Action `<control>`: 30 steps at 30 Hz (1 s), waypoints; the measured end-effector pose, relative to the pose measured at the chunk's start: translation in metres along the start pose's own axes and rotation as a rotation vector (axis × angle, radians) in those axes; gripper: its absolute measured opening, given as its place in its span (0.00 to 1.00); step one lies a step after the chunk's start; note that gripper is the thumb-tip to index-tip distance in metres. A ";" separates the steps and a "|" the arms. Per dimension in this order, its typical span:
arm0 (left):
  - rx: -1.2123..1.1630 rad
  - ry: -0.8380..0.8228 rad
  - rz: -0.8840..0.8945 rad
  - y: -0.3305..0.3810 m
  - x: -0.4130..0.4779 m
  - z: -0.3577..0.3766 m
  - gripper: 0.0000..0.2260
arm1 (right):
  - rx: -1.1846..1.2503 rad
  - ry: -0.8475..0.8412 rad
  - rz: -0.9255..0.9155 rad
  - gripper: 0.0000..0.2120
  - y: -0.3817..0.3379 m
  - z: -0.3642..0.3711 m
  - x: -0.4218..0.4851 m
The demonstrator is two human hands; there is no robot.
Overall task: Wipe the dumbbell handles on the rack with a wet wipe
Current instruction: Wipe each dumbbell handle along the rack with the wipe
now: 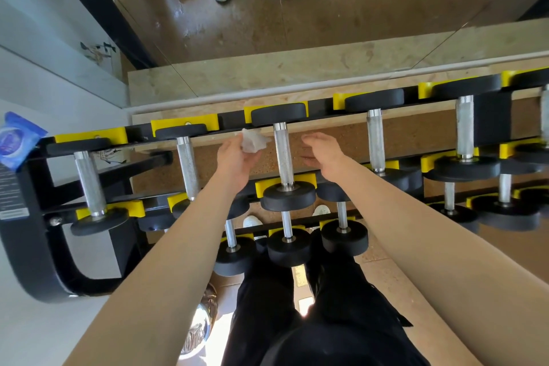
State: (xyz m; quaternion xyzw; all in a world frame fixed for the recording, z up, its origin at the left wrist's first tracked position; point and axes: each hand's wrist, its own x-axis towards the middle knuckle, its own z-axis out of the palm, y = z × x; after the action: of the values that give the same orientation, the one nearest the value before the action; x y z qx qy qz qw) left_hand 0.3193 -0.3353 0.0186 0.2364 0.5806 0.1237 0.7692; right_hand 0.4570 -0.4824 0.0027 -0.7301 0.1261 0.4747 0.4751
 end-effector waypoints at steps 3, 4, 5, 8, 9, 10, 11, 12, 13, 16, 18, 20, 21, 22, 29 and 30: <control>0.016 -0.083 -0.058 -0.008 -0.001 0.025 0.14 | 0.179 -0.120 0.113 0.16 -0.005 0.006 0.003; 0.037 -0.108 -0.060 -0.010 -0.002 0.032 0.14 | 0.252 -0.160 0.137 0.15 -0.006 0.008 0.004; 0.066 -0.125 -0.062 -0.011 -0.003 0.037 0.14 | 0.325 -0.193 0.156 0.13 -0.008 0.011 0.005; 0.172 -0.123 -0.048 -0.015 -0.004 0.045 0.16 | 0.444 -0.196 0.156 0.10 -0.015 0.024 0.008; 0.180 -0.104 -0.042 -0.016 -0.003 0.045 0.15 | 0.438 -0.163 0.148 0.08 -0.018 0.029 0.008; 0.178 -0.082 -0.035 -0.016 -0.001 0.044 0.12 | 0.418 -0.117 0.150 0.07 -0.021 0.034 0.008; 0.170 -0.053 -0.023 -0.016 0.000 0.043 0.09 | 0.403 -0.080 0.158 0.07 -0.023 0.038 0.007; 0.163 -0.010 -0.005 -0.015 0.000 0.041 0.05 | 0.391 -0.054 0.169 0.10 -0.024 0.041 0.007; 0.155 0.040 0.021 -0.015 0.001 0.039 0.03 | 0.394 -0.044 0.178 0.13 -0.023 0.042 0.007; 0.120 0.073 0.062 -0.017 0.001 0.038 0.02 | 0.442 -0.097 0.150 0.13 -0.022 0.035 0.001; 0.129 0.056 0.018 -0.021 0.001 0.046 0.02 | 0.521 -0.093 0.127 0.12 -0.020 0.019 0.000; 0.133 0.062 -0.027 -0.024 0.001 0.054 0.01 | 0.603 -0.038 0.094 0.14 -0.017 0.006 0.001; 0.135 0.068 -0.027 -0.025 0.001 0.056 0.00 | 0.617 -0.013 0.077 0.15 -0.016 0.003 -0.001; 0.144 0.082 -0.009 -0.026 0.002 0.055 0.02 | 0.604 0.007 0.064 0.15 -0.015 0.006 -0.001; 0.075 0.132 0.144 -0.018 -0.002 0.015 0.01 | 0.428 -0.054 0.017 0.03 -0.018 0.037 -0.017; 0.087 0.097 0.133 -0.020 -0.003 0.017 0.03 | 0.456 -0.030 0.021 0.05 -0.018 0.030 -0.017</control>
State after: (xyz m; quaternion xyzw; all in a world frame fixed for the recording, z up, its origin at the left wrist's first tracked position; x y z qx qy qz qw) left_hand 0.3332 -0.3576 0.0147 0.3014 0.6051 0.1602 0.7193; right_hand 0.4427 -0.4533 0.0242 -0.5955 0.2304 0.4496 0.6246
